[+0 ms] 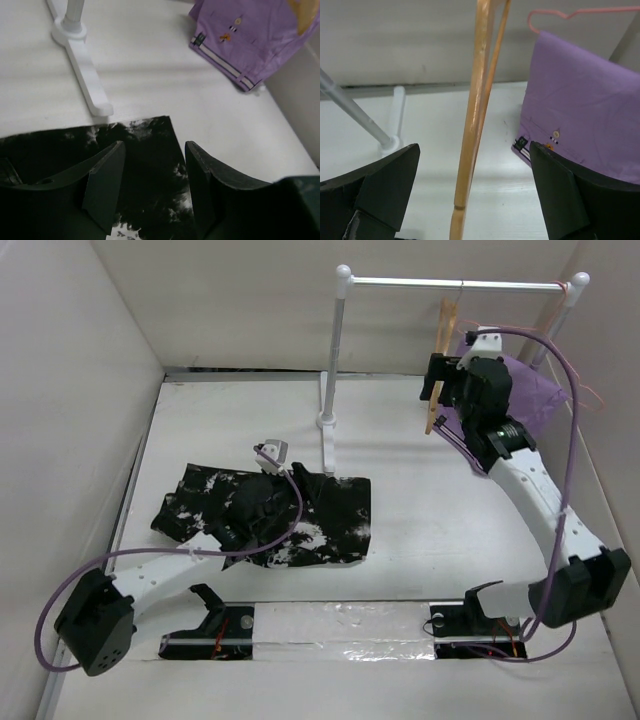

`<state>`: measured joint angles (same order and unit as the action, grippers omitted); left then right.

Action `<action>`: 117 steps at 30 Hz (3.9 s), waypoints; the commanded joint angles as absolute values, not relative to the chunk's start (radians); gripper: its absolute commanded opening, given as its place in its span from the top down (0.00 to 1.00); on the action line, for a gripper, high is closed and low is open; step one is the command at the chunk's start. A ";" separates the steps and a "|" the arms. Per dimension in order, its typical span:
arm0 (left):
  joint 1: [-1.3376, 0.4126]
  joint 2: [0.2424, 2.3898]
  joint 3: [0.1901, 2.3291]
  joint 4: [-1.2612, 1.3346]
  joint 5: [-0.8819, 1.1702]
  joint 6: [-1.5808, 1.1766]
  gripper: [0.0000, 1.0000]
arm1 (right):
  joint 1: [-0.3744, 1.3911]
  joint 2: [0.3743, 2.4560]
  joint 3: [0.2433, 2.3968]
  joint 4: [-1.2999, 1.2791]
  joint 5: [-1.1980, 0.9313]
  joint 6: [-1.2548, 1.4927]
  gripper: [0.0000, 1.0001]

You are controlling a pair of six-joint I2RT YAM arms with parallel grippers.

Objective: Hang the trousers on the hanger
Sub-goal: Pick up the hanger from the clothesline.

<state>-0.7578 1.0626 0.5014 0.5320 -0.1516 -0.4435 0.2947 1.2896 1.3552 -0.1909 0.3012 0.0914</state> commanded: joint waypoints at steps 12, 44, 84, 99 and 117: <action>-0.761 1.020 0.506 0.568 -0.130 -0.417 0.56 | 0.258 1.411 1.348 -0.098 0.226 0.092 0.75; -0.761 1.106 0.540 0.624 -0.100 -0.411 0.50 | 0.298 1.121 1.040 0.090 0.166 0.046 1.00; -0.930 1.839 1.348 0.425 -0.233 -0.518 0.31 | 0.739 0.905 0.471 0.038 0.497 0.224 1.00; -0.939 1.882 1.330 0.411 -0.307 -0.548 1.00 | 0.825 0.927 0.474 -0.070 0.548 0.320 0.60; -0.988 1.612 0.717 0.845 -0.298 -0.838 1.00 | 0.770 0.806 0.494 -0.128 0.206 0.299 1.00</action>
<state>-0.9760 1.6653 0.7647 0.6914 -0.2783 -0.7715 0.7818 0.7143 0.4706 -0.1947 0.3202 0.3099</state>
